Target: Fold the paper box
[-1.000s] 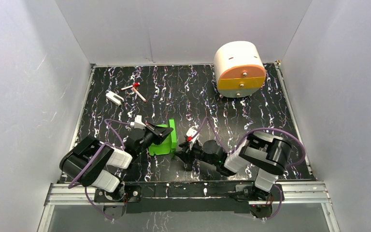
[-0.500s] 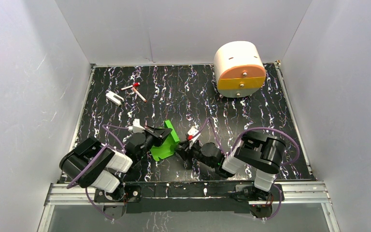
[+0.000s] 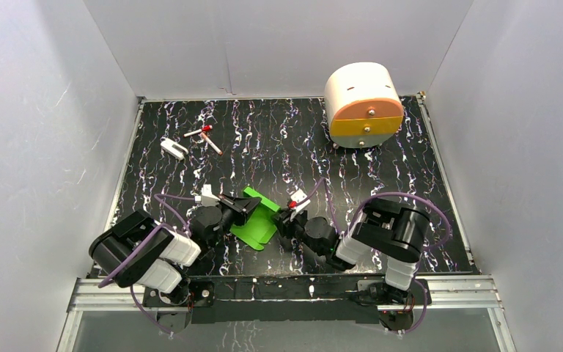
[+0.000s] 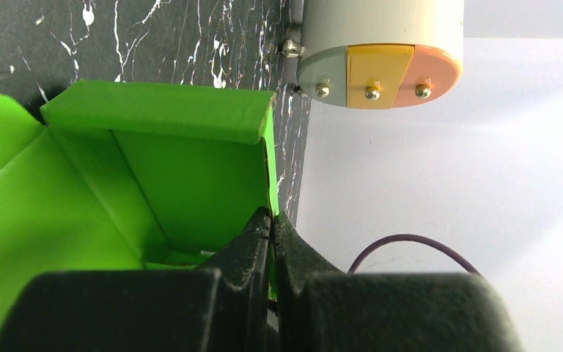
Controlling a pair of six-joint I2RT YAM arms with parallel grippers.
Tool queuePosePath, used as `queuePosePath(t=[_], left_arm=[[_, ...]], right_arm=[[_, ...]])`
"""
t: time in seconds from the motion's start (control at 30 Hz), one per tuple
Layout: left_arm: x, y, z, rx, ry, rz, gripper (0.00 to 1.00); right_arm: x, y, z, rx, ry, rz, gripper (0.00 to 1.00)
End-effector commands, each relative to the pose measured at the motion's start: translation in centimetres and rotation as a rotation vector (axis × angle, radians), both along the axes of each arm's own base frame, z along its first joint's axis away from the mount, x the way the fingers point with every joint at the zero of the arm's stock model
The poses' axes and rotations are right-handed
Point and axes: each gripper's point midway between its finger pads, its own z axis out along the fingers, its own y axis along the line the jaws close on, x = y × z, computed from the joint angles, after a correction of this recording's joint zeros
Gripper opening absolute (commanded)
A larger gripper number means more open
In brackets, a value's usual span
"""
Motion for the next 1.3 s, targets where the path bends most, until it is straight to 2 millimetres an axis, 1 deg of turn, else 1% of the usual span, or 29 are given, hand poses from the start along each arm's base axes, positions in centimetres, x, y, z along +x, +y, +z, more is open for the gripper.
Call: queuePosePath(t=[0.0,0.2,0.4,0.5,0.63,0.7,0.77,0.87,0.93,0.97,1.0,1.03,1.1,1.17,1.27], left_arm=[[-1.5,-0.5,-0.7,0.026,0.008,-0.049,0.00],[-2.2,-0.7,-1.0,0.032,0.015,-0.063,0.00],[-2.8,-0.7,-0.4,0.043,-0.023,-0.092,0.01],[-3.4,-0.8,0.1,0.043,-0.048,-0.124,0.09],[-4.4,-1.2,1.3,0.044,-0.093,-0.182,0.23],[-4.9,-1.2,1.5,0.060,-0.100,-0.208,0.29],[-5.4,-1.2,2.2,0.081,-0.126,-0.233,0.35],[-5.7,-0.7,2.7,0.191,-0.157,-0.256,0.44],[-5.4,0.2,3.4,0.317,-0.186,-0.243,0.49],[-4.9,0.7,4.6,0.377,-0.216,-0.227,0.51],[-4.6,1.3,5.2,0.441,-0.240,-0.218,0.53],[-4.4,2.0,5.5,0.508,-0.243,-0.210,0.55],[-3.9,2.6,6.2,0.618,-0.249,-0.213,0.59],[-3.4,2.5,6.6,0.693,-0.250,-0.239,0.61],[-2.7,1.5,6.1,0.777,-0.235,-0.315,0.64]], right_arm=[[2.9,-0.6,3.4,0.107,-0.086,-0.166,0.43],[3.8,-1.7,3.1,0.079,-0.112,-0.244,0.38],[3.8,-2.4,2.8,0.031,-0.136,-0.251,0.25],[3.6,-2.9,2.8,0.013,-0.150,-0.246,0.24],[3.4,-3.2,2.9,-0.019,-0.172,-0.225,0.22],[3.3,-3.4,2.7,-0.037,-0.177,-0.218,0.22],[3.2,-3.4,2.7,-0.061,-0.192,-0.202,0.21],[2.9,-3.4,2.6,-0.084,-0.203,-0.167,0.20],[2.6,-3.3,2.6,-0.095,-0.208,-0.140,0.20],[2.4,-3.2,2.4,-0.104,-0.209,-0.116,0.19],[2.2,-3.1,2.4,-0.109,-0.211,-0.098,0.19],[2.1,-3.1,2.4,-0.113,-0.211,-0.085,0.18],[1.8,-2.9,2.4,-0.117,-0.215,-0.053,0.16],[1.4,-2.7,2.4,-0.120,-0.220,-0.021,0.16],[1.0,-2.0,2.5,-0.126,-0.225,0.032,0.16]])
